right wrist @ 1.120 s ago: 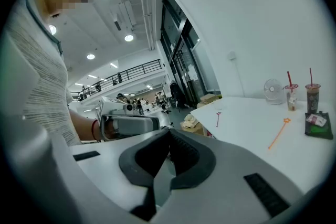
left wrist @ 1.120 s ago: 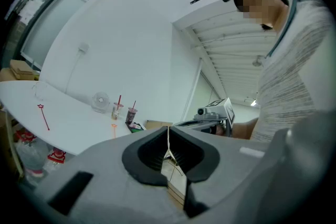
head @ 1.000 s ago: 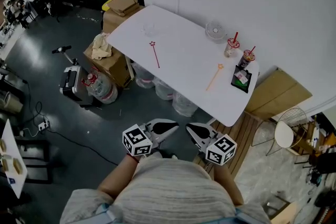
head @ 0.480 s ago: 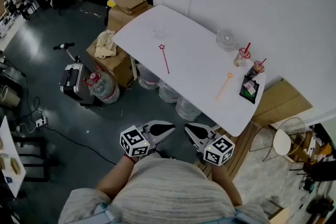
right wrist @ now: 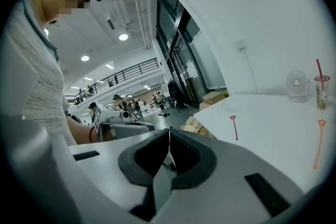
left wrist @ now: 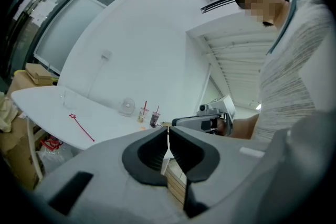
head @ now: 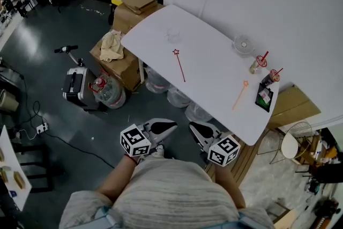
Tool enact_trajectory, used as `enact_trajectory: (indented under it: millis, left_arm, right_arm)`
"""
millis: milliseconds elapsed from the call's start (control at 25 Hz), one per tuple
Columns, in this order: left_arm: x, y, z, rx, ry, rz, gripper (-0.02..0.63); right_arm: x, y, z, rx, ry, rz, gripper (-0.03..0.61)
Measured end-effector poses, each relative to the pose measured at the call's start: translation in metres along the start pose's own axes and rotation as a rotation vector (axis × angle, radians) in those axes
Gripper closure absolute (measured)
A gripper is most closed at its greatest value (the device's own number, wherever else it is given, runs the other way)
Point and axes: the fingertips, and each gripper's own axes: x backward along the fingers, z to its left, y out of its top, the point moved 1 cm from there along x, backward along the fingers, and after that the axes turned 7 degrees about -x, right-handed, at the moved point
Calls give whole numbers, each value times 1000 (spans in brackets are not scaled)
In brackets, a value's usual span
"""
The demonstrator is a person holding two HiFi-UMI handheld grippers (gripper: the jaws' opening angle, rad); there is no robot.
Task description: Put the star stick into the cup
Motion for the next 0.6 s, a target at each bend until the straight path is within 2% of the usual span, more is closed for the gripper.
enact_trajectory:
  millis: [360,600]
  left_arm:
    - [10,6,40,1,-36,8,595]
    - [-13,10,69,-5,-44,19,595]
  right_arm:
    - [-21,9,-18,-27,-88,-32,568]
    - [-38,25,-50,-26,-84,-41,568]
